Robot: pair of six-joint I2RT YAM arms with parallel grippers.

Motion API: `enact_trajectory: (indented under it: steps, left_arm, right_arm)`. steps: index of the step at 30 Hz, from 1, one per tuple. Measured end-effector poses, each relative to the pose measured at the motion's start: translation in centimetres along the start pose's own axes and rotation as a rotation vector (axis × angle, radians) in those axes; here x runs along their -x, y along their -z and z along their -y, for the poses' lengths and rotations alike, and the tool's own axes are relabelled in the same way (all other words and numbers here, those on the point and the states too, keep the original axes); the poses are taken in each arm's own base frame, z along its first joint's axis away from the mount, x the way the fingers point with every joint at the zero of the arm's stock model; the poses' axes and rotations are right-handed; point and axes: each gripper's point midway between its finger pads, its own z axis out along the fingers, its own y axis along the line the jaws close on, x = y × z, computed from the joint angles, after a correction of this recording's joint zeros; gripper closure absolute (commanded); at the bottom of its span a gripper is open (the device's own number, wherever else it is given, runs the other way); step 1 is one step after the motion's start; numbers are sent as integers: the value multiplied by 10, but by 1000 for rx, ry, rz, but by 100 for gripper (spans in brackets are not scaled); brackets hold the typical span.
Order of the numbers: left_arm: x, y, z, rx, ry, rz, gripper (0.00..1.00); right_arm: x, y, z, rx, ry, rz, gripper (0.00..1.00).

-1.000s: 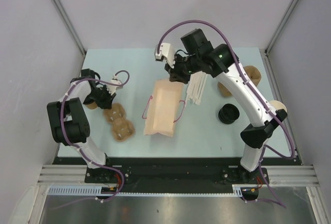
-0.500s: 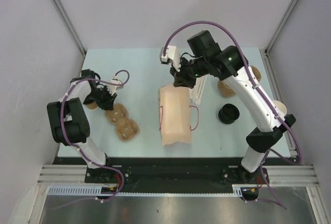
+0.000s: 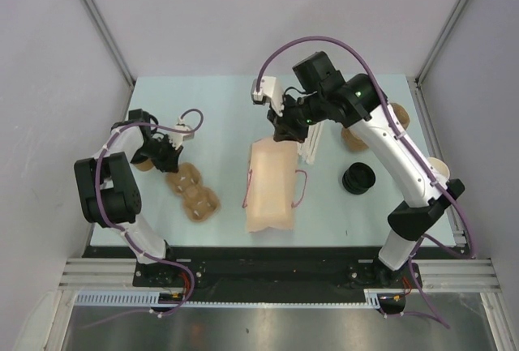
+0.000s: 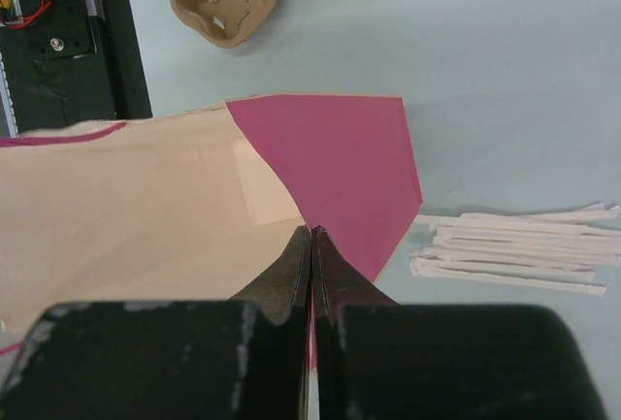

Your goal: Pack the takeout coffee

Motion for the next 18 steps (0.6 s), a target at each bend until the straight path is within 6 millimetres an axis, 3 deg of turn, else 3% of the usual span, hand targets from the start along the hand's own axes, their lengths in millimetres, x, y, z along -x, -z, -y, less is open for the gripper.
enact_trajectory:
  steps: [4,8,11,15,18]
  left_arm:
    - [1,-1,6,-22,24,5,99]
    - [5,-4,12,-22,28,5,69]
    - [4,-10,19,-31,56,2,62]
    - [-1,-17,27,-44,105,-1,60]
    - [-5,-18,28,-48,131,-3,65]
  right_arm:
    - [-10,-10,6,5,-26,-26,100]
    - [-20,-15,13,2,-71,-42,100]
    - [-23,-16,17,-1,-92,-44,100]
    - [-21,-17,16,4,-97,-34,100]
    - [-20,-17,15,12,-98,-29,100]
